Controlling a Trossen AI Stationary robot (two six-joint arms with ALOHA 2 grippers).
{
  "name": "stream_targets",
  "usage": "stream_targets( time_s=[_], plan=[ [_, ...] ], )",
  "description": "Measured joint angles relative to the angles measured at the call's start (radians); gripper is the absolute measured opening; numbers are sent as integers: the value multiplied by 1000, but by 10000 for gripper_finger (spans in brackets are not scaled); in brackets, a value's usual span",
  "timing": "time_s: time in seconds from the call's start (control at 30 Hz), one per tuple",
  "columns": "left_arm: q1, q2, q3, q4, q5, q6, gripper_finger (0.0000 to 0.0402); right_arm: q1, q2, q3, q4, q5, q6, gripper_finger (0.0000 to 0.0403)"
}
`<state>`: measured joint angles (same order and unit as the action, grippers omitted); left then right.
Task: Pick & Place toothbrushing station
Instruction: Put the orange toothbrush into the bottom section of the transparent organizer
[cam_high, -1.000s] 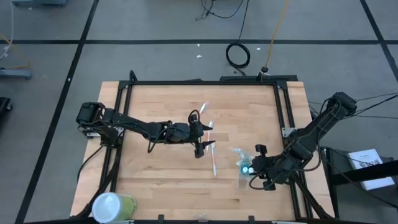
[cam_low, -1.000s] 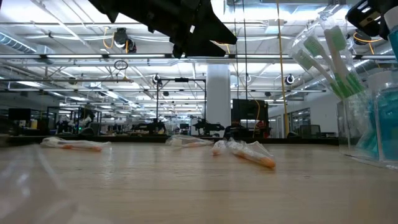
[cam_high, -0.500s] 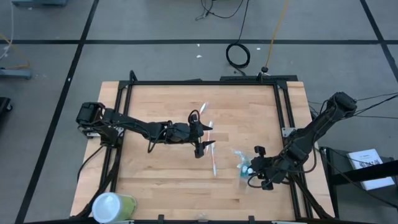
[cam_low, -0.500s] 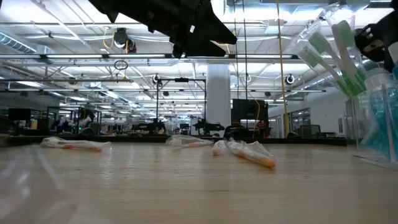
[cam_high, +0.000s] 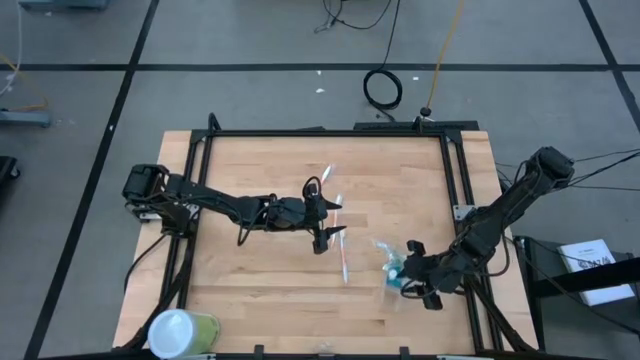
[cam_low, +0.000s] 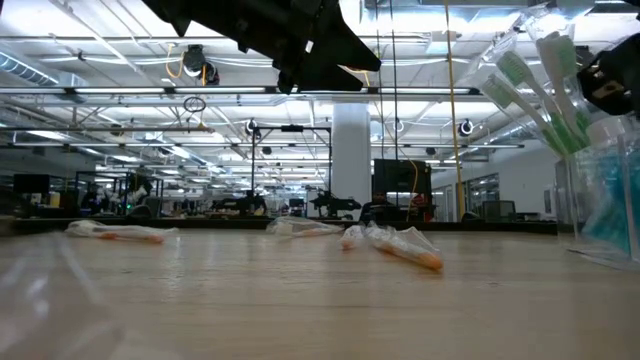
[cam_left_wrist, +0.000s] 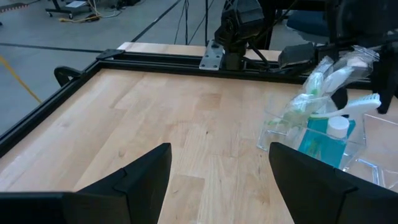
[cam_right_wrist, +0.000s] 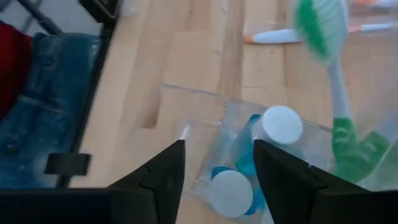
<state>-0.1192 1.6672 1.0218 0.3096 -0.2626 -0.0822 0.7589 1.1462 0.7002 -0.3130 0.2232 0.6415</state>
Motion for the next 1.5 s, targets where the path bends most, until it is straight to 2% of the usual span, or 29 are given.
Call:
stream_targets(
  time_s=[0.17,0.43,0.63,0.8,0.97,1.07,1.27,1.4,1.5],
  plan=[
    [0,0,0,-1,0,0,274,0,-64,4,33,-16,-3,190],
    [0,0,0,-26,0,-1,274,0,-217,6,39,12,-86,171],
    [-1,0,0,-99,-12,-5,274,-1,-302,6,56,167,-211,160],
    [20,-10,-1,-215,-158,-129,273,-1,-346,6,55,370,-337,160],
    [71,-10,-1,-441,-94,-269,273,-1,-370,6,71,553,-457,160],
    [82,-26,-1,-661,-87,-406,273,-1,-374,6,78,590,-482,160],
    [65,-52,-1,-1222,-147,-914,273,-1,-358,4,82,589,-497,160],
    [23,-53,-15,-1579,-156,-1272,273,-1,-353,-52,183,588,-582,160],
    [13,-53,-45,-1734,-109,-1474,273,-1,-355,-98,281,588,-654,160]
  ],
)
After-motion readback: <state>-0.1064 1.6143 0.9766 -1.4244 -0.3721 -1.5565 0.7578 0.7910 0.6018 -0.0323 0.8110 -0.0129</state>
